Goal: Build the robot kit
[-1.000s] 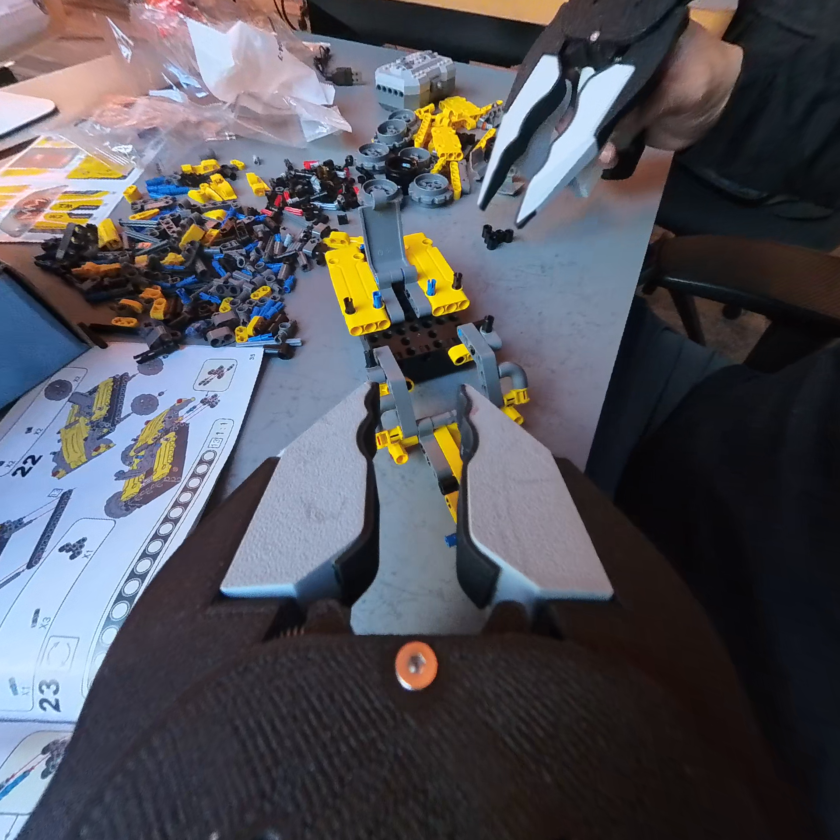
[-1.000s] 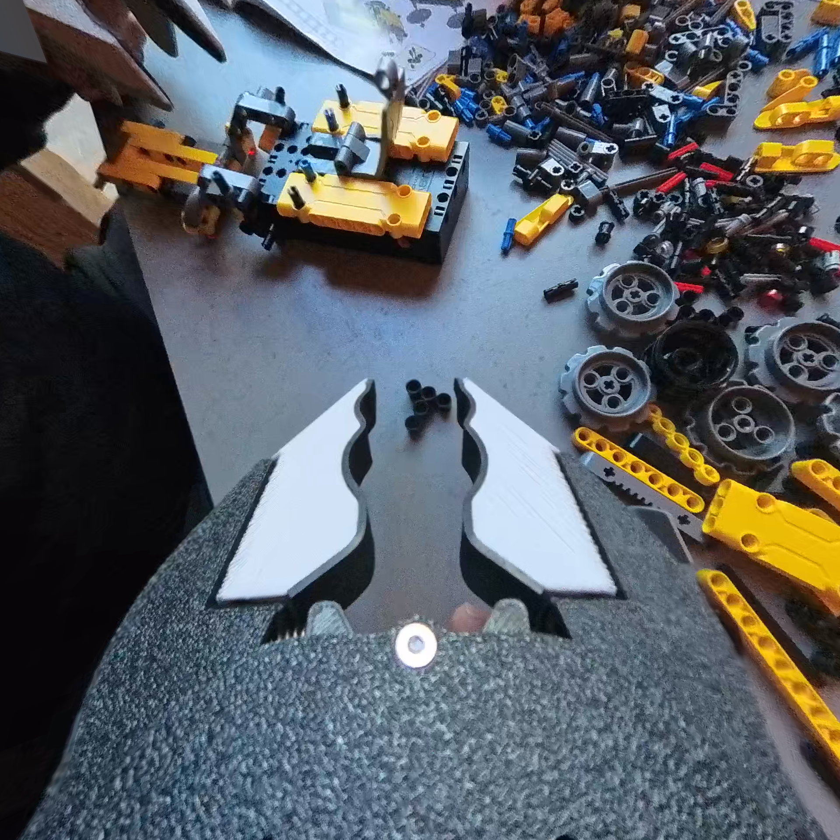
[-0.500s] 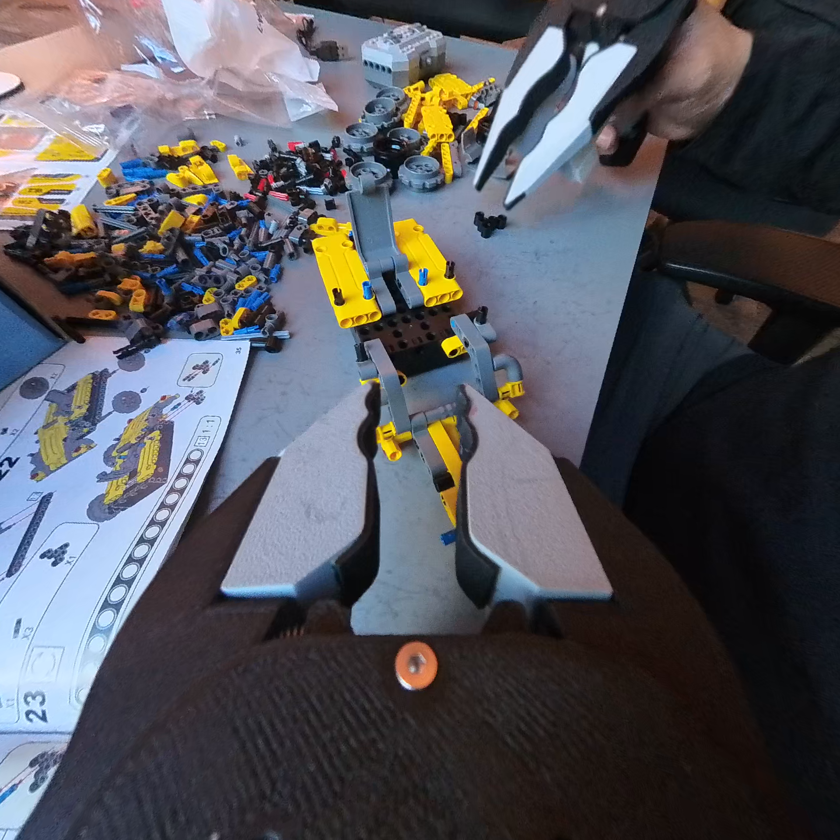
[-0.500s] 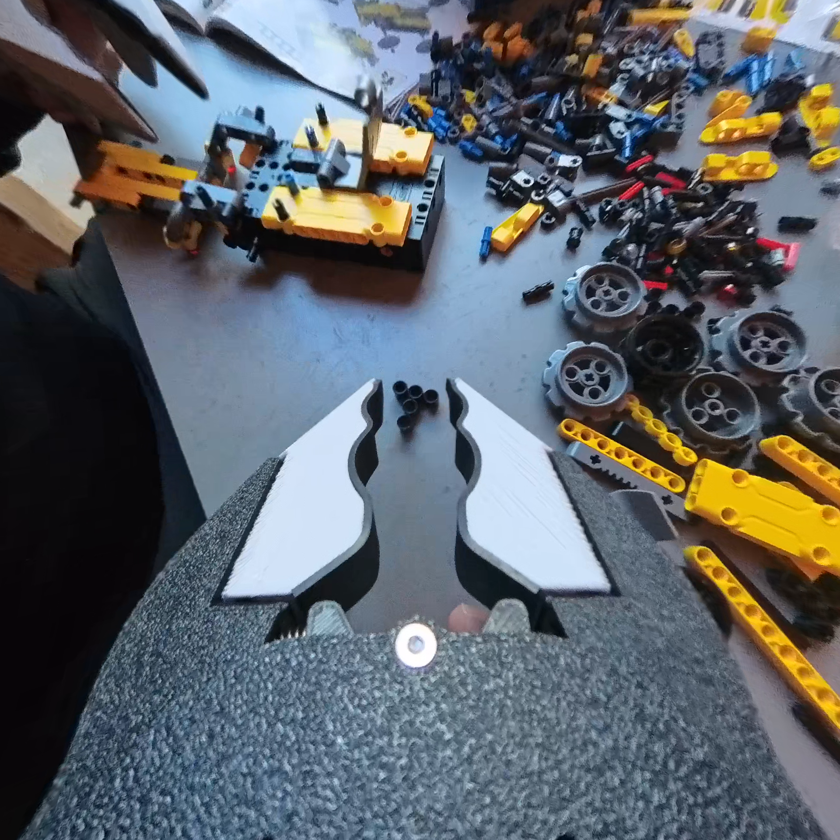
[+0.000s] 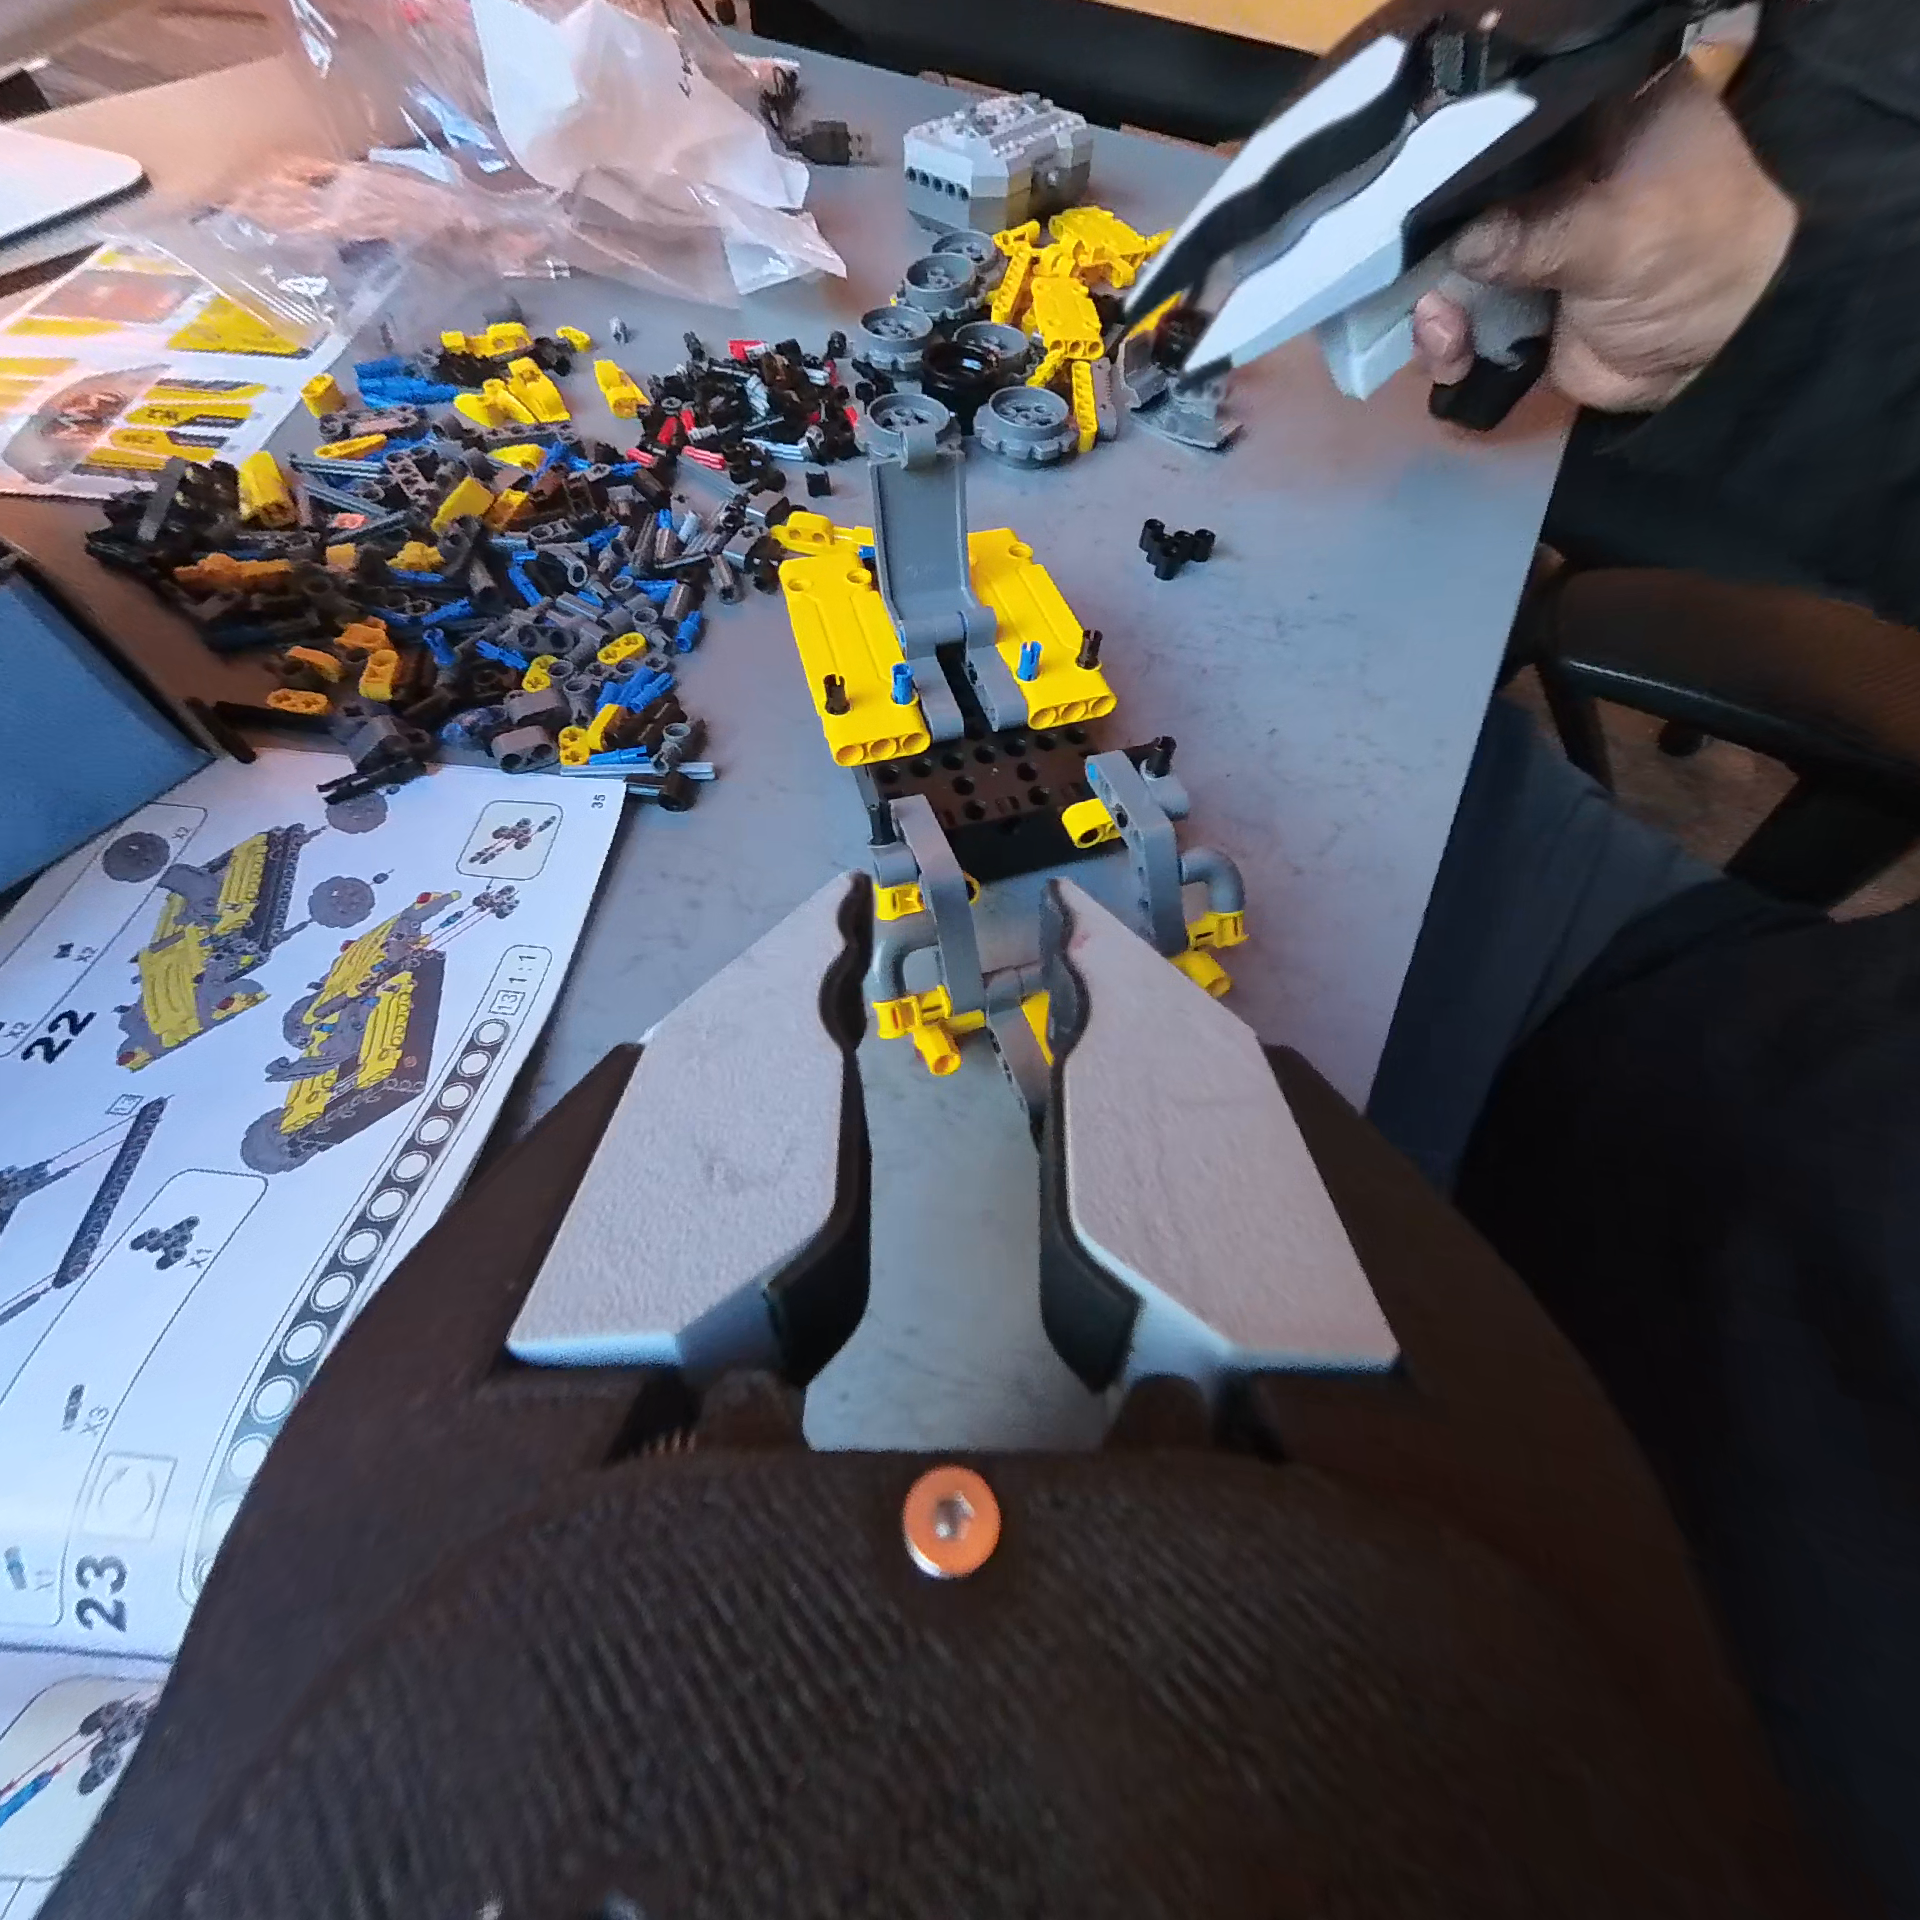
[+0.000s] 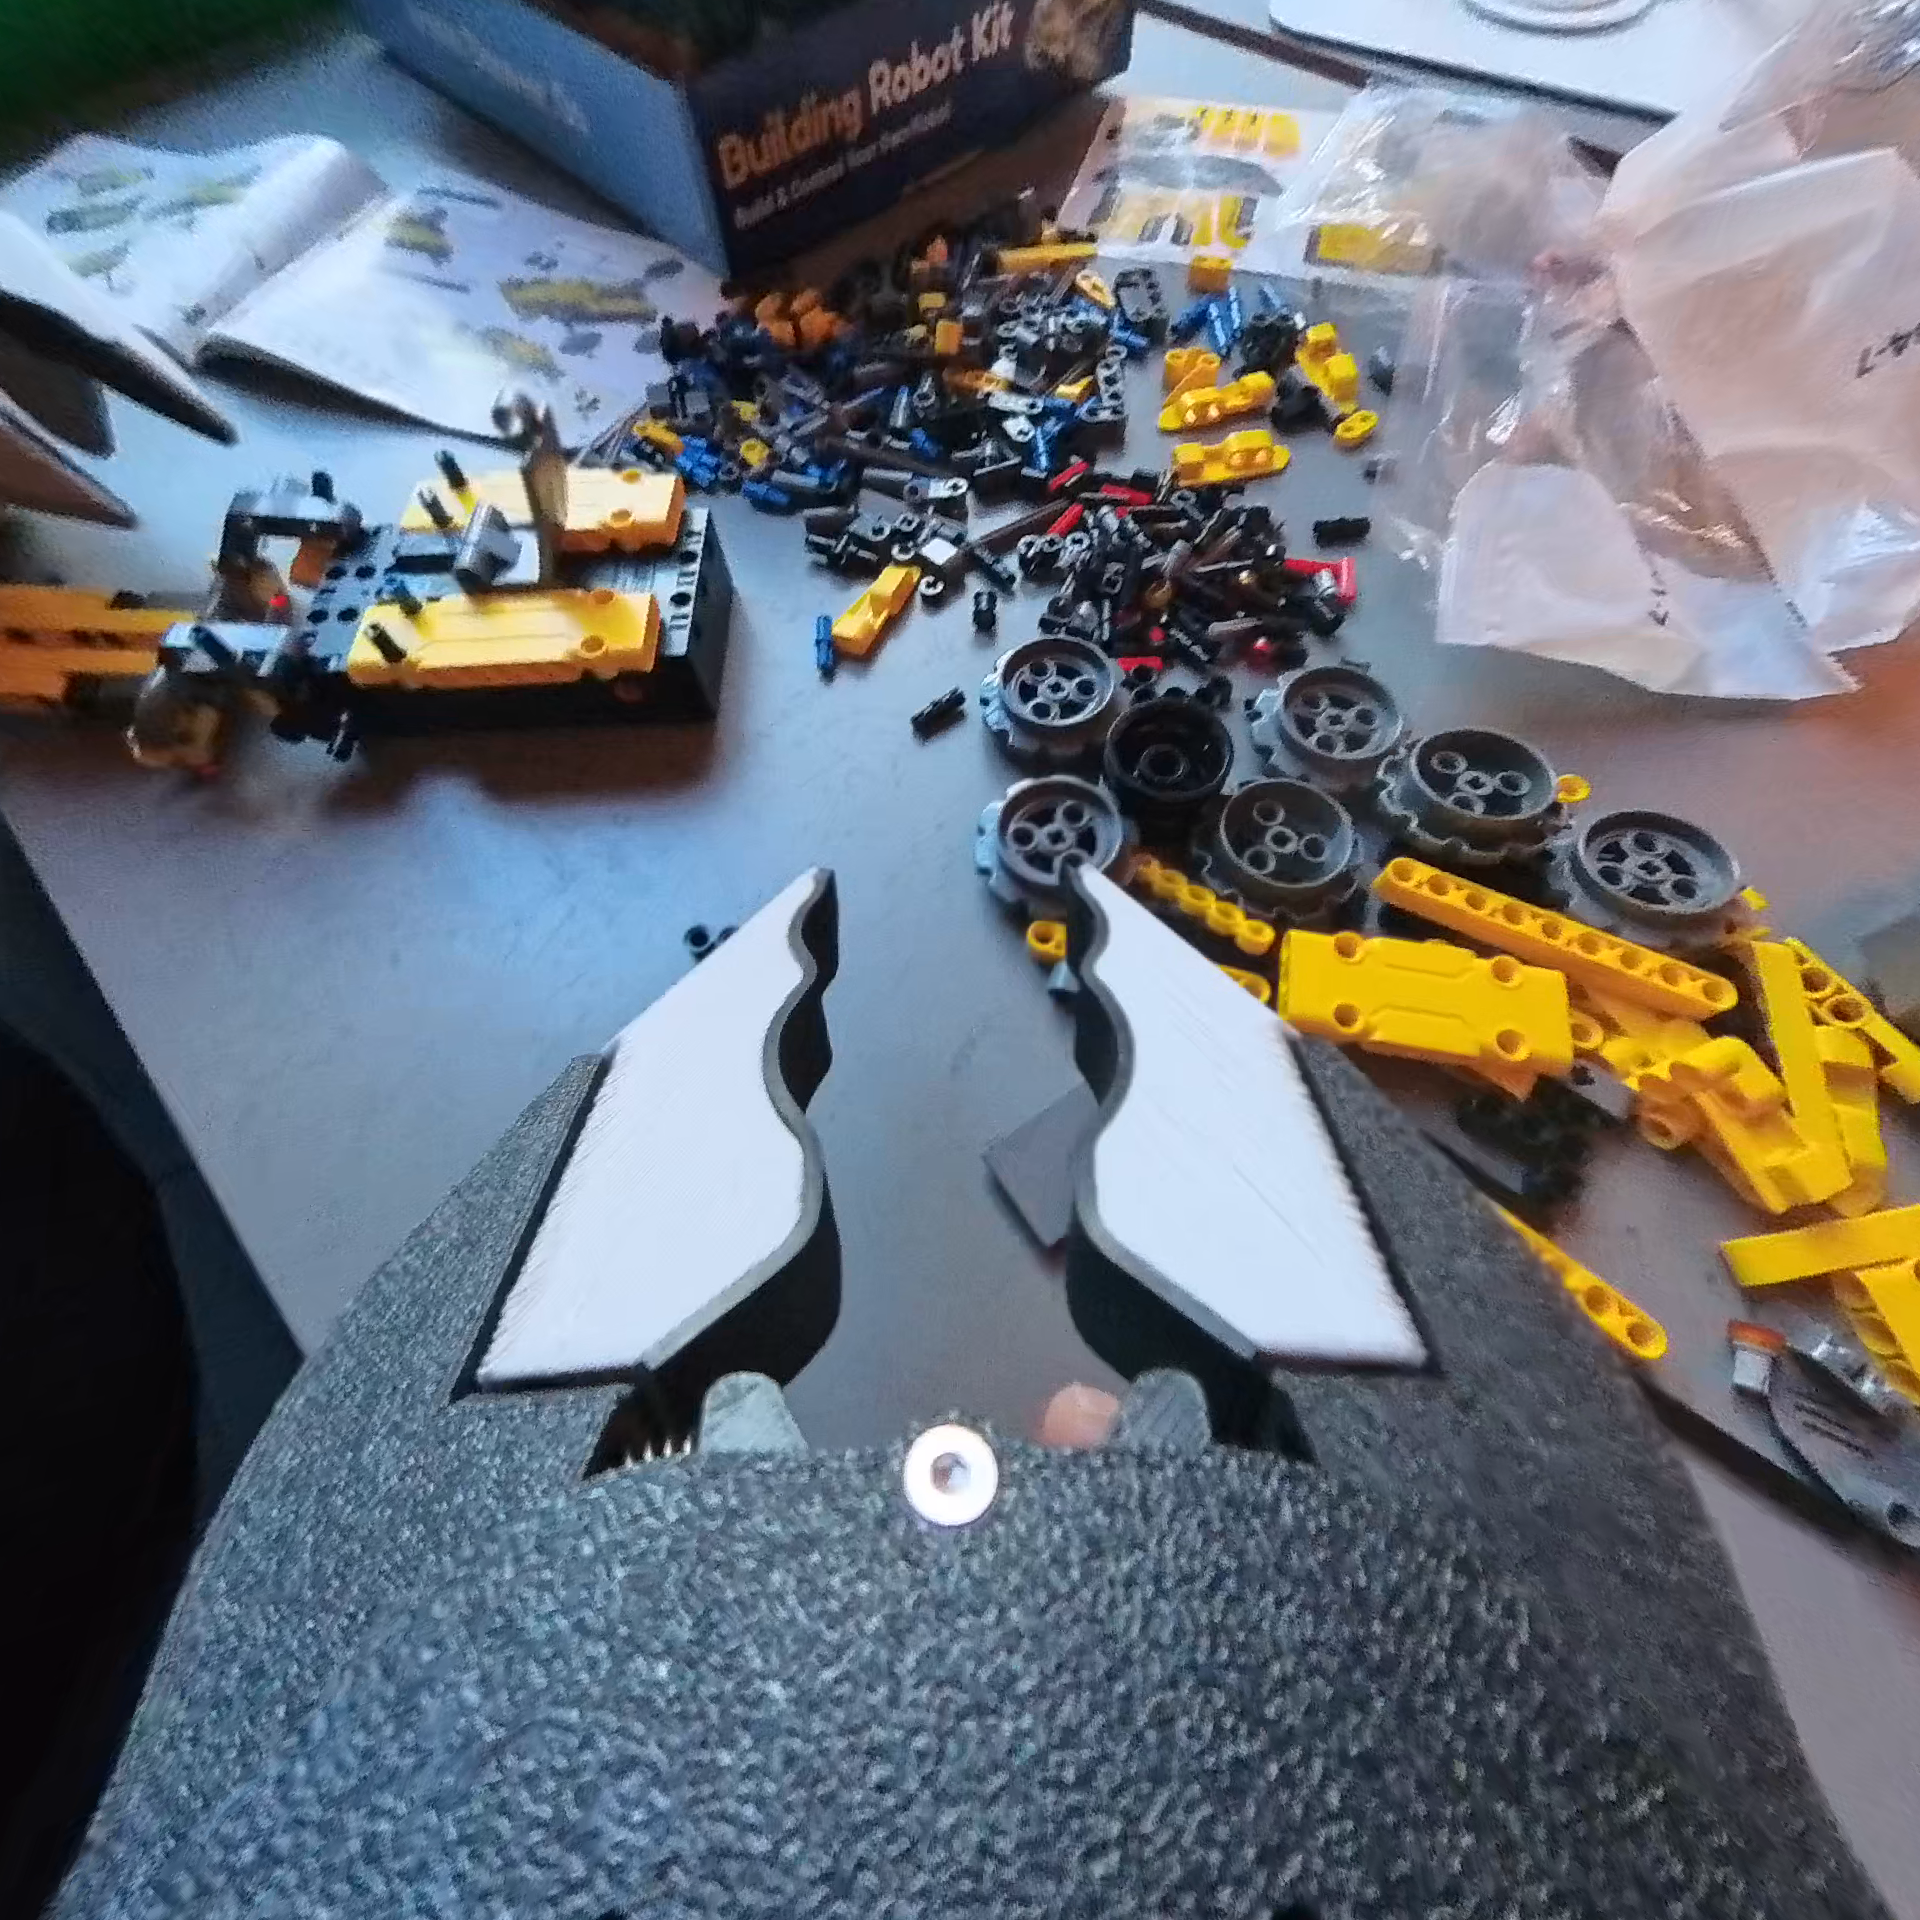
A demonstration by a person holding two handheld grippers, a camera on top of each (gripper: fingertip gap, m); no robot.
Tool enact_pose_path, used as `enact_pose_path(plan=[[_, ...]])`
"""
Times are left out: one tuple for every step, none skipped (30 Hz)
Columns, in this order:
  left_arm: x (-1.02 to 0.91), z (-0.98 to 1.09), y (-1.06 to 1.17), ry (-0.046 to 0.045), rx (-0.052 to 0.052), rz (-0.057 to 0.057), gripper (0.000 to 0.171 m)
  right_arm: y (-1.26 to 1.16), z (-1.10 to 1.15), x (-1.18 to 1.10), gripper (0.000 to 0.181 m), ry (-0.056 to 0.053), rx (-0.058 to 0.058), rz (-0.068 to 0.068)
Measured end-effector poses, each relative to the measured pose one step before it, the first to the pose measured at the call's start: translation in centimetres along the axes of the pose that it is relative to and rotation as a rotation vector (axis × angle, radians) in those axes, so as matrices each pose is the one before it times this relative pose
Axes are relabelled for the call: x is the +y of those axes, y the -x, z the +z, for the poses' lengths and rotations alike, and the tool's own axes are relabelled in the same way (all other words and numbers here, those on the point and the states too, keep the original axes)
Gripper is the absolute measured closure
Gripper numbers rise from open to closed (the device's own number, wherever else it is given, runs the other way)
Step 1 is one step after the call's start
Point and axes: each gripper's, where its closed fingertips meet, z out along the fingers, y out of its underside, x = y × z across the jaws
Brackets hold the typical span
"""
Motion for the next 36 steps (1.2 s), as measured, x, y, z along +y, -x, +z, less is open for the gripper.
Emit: enact_pose_path(plan=[[0.064,0.054,0.042,0.00558,-0.0035,-0.0009,0.143,-0.149,0.187,-0.391,0.134,-0.0119,0.0035,-0.0009],[0.04,0.033,0.028,0.00333,-0.002,-0.0004,0.143,0.059,0.181,-0.361,0.132,-0.0103,-0.0048,-0.0082],[0.017,0.015,0.028,0.00132,-0.0021,-0.0003,0.143,0.136,0.185,-0.251,0.132,-0.003,-0.0076,-0.0116],[0.0,-0.001,0.042,0.00008,-0.002,-0.0011,0.143,0.037,0.255,-0.221,0.133,0.003,-0.0015,-0.011],[-0.016,-0.004,0.019,-0.00167,-0.001,-0.0013,0.143,-0.009,0.323,-0.283,0.135,0.0046,0.0008,-0.0131],[-0.02,-0.026,-0.001,-0.00206,0.0006,-0.0009,0.143,0.0,0.433,-0.411,0.139,0.0046,-0.0012,-0.0166],[-0.02,-0.015,-0.007,-0.0014,0.0017,-0.0009,0.143,-0.012,0.538,-0.548,0.142,0.0061,-0.0025,-0.0211],[-0.01,-0.011,-0.018,-0.00132,0.0024,-0.0011,0.143,-0.012,0.649,-0.674,0.147,0.0082,-0.0043,-0.0265],[-0.001,0.0,-0.032,0.00004,0.0034,-0.0009,0.143,-0.077,0.76,-0.708,0.155,0.0133,-0.0043,-0.0313],[0.012,0.017,-0.046,0.0011,0.0047,-0.0002,0.143,-0.274,0.891,-0.664,0.164,0.0212,0.0017,-0.0292],[0.017,0.012,-0.052,0.00123,0.0045,0.0002,0.143,-0.256,1.004,-0.679,0.167,0.0252,-0.0048,-0.0233],[0.019,0.0,-0.039,0.0007,0.003,0.0003,0.143,-0.053,1.105,-0.661,0.169,0.0273,-0.0213,-0.0174],[-0.019,-0.016,-0.026,-0.00169,0.0013,0.0009,0.143,0.028,1.147,-0.613,0.17,0.0277,-0.0268,-0.0147],[-0.04,-0.035,-0.029,-0.00361,0.0013,0.0011,0.143,-0.01,1.182,-0.513,0.172,0.03,-0.0229,-0.0155],[-0.043,-0.041,-0.011,-0.00398,0.0009,0.0002,0.143,0.045,1.179,-0.331,0.175,0.0386,-0.0232,-0.0188],[-0.042,-0.054,-0.005,-0.00439,0.0011,-0.0004,0.143,-0.132,1.026,-0.158,0.175,0.044,-0.0085,-0.0246],[-0.061,-0.054,-0.014,-0.00509,0.0016,-0.0006,0.143,-0.273,0.888,-0.121,0.176,0.0428,0.0027,-0.0322],[-0.052,-0.062,-0.025,-0.00564,0.002,-0.0004,0.143,-0.127,0.791,-0.004,0.176,0.0408,-0.0075,-0.0335],[-0.067,-0.073,-0.017,-0.00644,0.0018,-0.0001,0.143,-0.036,0.643,0.13,0.177,0.0421,-0.0175,-0.0267],[-0.081,-0.069,-0.028,-0.00645,0.0027,-0.0002,0.143,-0.147,0.494,0.233,0.177,0.0405,-0.0136,-0.0177],[-0.052,-0.057,-0.05,-0.00521,0.0041,-0.0002,0.143,-0.116,0.451,0.315,0.177,0.0404,-0.0181,-0.0112],[-0.041,-0.053,-0.06,-0.00404,0.0047,0.0002,0.143,-0.052,0.398,0.334,0.175,0.0368,-0.0189,-0.0068],[-0.035,-0.033,-0.056,-0.00354,0.0044,0.0003,0.143,-0.031,0.305,0.264,0.175,0.0273,-0.0143,-0.0071],[-0.02,-0.03,-0.049,-0.00213,0.0037,0.0004,0.143,0.383,0.235,0.164,0.175,0.0196,-0.0311,-0.0127],[0.011,-0.018,-0.06,0.00023,0.0041,0.0008,0.142,0.464,0.057,-0.108,0.178,0.0006,-0.03,-0.0134],[0.035,-0.005,-0.067,0.00196,0.0045,0.0005,0.142,0.257,0.058,-0.075,0.174,0.0035,-0.0144,-0.0108],[0.036,-0.01,-0.047,0.00195,0.0034,0.0,0.143,0.235,0.136,-0.038,0.171,0.0081,-0.009,-0.0106],[0.023,-0.023,-0.031,0.00107,0.0015,-0.0002,0.142,0.148,0.184,0.001,0.168,0.0093,-0.0046,-0.0099],[0.024,-0.009,-0.001,0.00076,-0.0003,-0.0002,0.142,0.044,0.072,-0.188,0.168,-0.0018,-0.001,-0.0047],[0.028,0.022,0.004,0.00229,-0.0017,0.0008,0.142,-0.017,0.018,-0.266,0.166,-0.0077,-0.0005,0.0012],[0.064,0.038,-0.005,0.00494,-0.0026,0.0031,0.142,0.12,0.044,-0.251,0.166,-0.0079,-0.0097,0.0004],[0.085,0.07,-0.038,0.00697,-0.0023,0.0052,0.142,0.081,0.064,-0.179,0.166,-0.005,-0.0069,-0.0038],[0.095,0.06,-0.084,0.00742,-0.0003,0.0066,0.142,0.014,0.117,-0.086,0.166,0.0019,-0.0012,-0.0074],[0.068,0.045,-0.071,0.00546,-0.0006,0.0067,0.142,0.06,0.136,-0.055,0.168,0.0046,-0.0083,-0.0077],[0.044,0.012,-0.054,0.00298,-0.0006,0.0049,0.142,0.228,0.127,-0.023,0.171,0.0069,-0.0195,-0.0068],[0.017,-0.007,-0.062,0.00087,0.0015,0.0023,0.142,0.33,0.077,-0.105,0.177,0.0017,-0.0256,-0.0054]])
